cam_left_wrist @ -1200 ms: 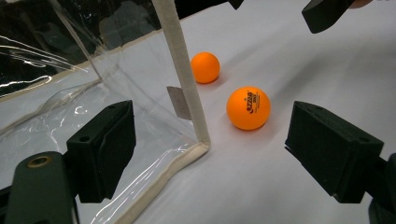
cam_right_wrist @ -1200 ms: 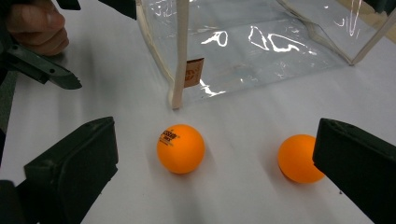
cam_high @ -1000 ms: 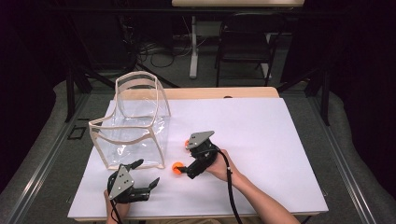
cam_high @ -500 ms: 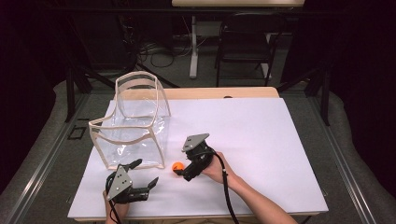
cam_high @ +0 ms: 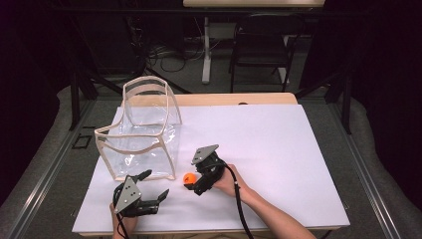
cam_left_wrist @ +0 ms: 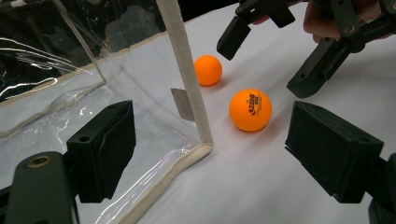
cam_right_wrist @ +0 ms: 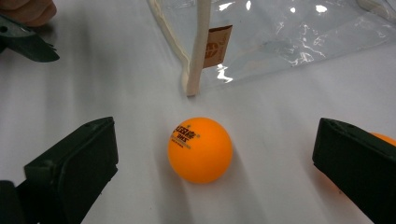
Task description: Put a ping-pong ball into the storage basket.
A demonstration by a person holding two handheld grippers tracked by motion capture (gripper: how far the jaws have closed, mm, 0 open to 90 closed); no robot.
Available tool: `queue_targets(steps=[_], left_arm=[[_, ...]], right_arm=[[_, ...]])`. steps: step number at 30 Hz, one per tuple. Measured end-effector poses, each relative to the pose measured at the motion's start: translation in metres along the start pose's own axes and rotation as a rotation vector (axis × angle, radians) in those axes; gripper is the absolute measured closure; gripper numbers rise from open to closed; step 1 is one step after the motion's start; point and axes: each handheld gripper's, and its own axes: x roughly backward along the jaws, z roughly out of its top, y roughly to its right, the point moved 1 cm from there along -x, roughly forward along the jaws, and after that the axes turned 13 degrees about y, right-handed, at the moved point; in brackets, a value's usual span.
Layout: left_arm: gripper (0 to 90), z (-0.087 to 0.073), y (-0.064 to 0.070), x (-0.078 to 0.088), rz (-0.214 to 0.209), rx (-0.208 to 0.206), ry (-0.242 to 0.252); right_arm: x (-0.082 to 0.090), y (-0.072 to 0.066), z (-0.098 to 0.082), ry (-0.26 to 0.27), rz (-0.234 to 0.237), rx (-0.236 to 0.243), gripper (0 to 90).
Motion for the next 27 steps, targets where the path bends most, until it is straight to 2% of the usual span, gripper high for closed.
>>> queue_targets(steps=[21, 27], left_arm=[[15.8, 0.000, 0.000, 0.001, -0.003, -0.001, -0.003], [15.8, -0.001, -0.001, 0.001, -0.002, 0.001, 0.001]], right_arm=[[-0.012, -0.005, -0.009, -0.038, 0.037, 0.005, 0.0], [-0.013, -0.005, -0.011, -0.041, 0.030, 0.004, 0.0]])
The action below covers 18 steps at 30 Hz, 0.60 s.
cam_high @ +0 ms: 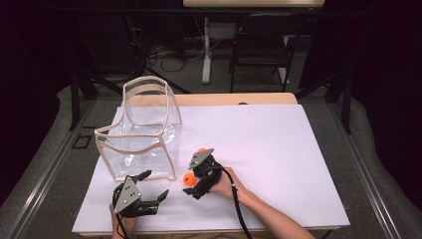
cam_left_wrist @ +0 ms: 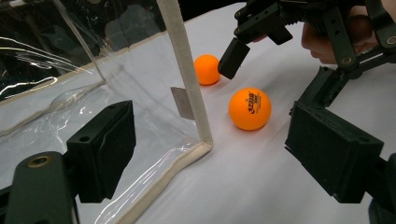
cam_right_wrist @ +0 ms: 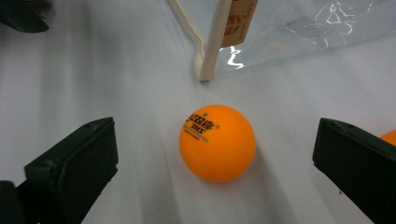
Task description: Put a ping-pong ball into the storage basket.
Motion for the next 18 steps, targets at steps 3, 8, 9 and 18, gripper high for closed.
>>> queue_targets(steps=[3, 8, 9, 18], left_arm=[[15.8, -0.0001, 0.0001, -0.0003, -0.002, -0.003, -0.005], [15.8, -0.0003, -0.0001, -0.0006, -0.004, -0.001, -0.004], [15.8, -0.0003, -0.0002, -0.0006, -0.003, -0.001, -0.003], [15.8, -0.0003, -0.0003, -0.0001, -0.002, -0.003, -0.007]], right_arm=[[-0.0010, -0.0005, -0.0006, -0.007, 0.001, -0.003, 0.2], [-0.0027, -0.0013, -0.0020, -0.016, -0.002, 0.002, 3.1], [-0.0028, -0.0012, -0.0022, -0.018, -0.004, 0.004, 4.4], [-0.0038, -0.0021, -0.0027, -0.038, -0.024, 0.024, 22.2]])
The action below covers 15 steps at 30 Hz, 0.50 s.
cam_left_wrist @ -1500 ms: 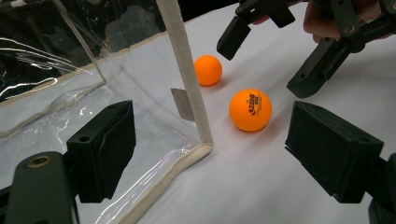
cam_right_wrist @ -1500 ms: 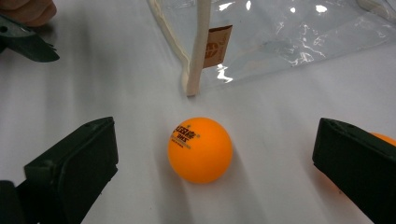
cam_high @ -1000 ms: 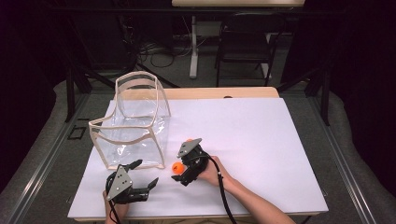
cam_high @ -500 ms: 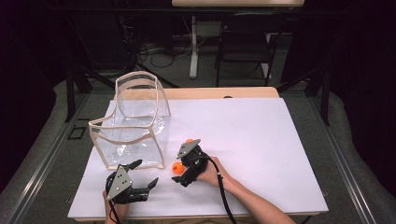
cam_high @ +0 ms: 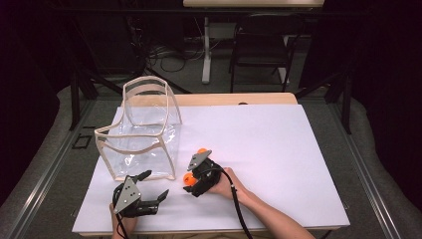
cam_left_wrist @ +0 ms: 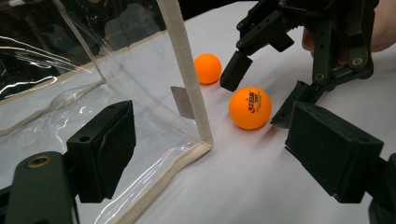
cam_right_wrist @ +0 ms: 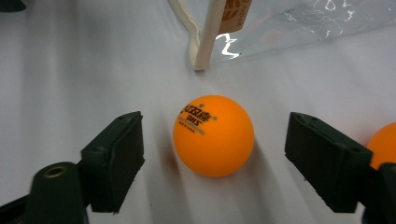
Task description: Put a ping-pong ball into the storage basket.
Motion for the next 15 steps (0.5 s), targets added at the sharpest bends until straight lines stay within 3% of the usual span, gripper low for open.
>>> queue_targets(steps=[15], left_arm=[[15.8, 0.0000, 0.0009, -0.0001, -0.003, -0.002, -0.002]], right_arm=[[-0.0001, -0.0007, -0.0007, -0.039, -0.007, 0.023, 42.6]])
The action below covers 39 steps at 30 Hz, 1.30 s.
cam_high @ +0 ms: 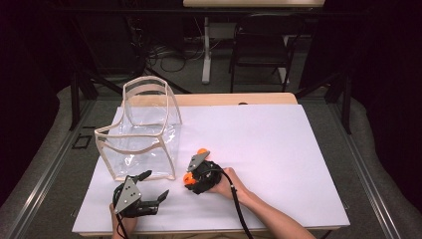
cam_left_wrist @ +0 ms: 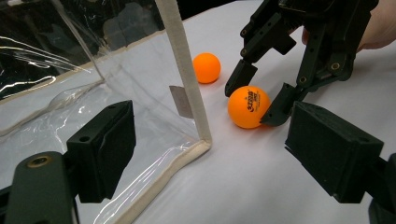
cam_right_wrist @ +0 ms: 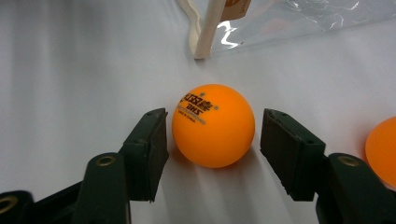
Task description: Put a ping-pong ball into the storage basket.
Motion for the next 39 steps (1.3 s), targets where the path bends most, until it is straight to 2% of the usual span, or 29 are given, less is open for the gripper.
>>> queue_targets(steps=[5, 9, 13, 39], left_arm=[[15.8, 0.000, 0.000, 0.000, 0.000, -0.002, 0.002], [15.8, 0.000, 0.000, 0.000, 0.003, 0.001, 0.006], [15.8, 0.000, 0.000, 0.000, 0.002, 0.000, 0.004], [15.8, 0.000, 0.000, 0.000, 0.002, -0.001, 0.007]], right_arm=[[0.001, 0.000, 0.000, -0.002, 0.001, 0.005, 50.0], [0.001, -0.001, 0.001, -0.009, 0.005, 0.025, 50.4], [0.003, -0.001, 0.003, -0.006, 0.004, 0.026, 50.4], [0.025, 0.006, 0.013, 0.064, -0.024, -0.002, 50.5]])
